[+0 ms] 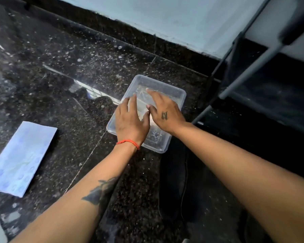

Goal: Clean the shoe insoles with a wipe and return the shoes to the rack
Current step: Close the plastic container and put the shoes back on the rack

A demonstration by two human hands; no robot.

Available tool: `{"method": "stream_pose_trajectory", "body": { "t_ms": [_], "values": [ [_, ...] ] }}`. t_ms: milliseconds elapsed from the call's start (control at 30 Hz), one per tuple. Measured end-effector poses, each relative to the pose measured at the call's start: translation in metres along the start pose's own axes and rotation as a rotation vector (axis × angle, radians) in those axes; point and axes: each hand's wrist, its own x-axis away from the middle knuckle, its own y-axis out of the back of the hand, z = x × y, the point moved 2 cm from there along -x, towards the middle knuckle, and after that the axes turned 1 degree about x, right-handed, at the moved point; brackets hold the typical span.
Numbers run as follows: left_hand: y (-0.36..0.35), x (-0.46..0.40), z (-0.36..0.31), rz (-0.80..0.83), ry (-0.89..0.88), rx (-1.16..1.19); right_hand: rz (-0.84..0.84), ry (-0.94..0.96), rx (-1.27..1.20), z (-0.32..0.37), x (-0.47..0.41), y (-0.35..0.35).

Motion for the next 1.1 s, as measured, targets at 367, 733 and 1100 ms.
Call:
{"method": "stream_pose_trajectory", "body": {
  "t_ms": [367,733,1100],
  "values": [
    [-0.012,0.108,-0.054,0.134,-0.066,0.025,-0.031,-0.316,-0.128,-0.046,0.163,0.041],
    [-0.074,0.148,-0.014,0.385,0.173,-0.153,0.035,-0.862,-0.208,-0.112,0.226,-0.046],
    [-0.094,0.143,0.005,0.48,0.572,0.013,-0.017,-1.012,-0.36,-0.129,0.219,-0.052]
  ]
}}
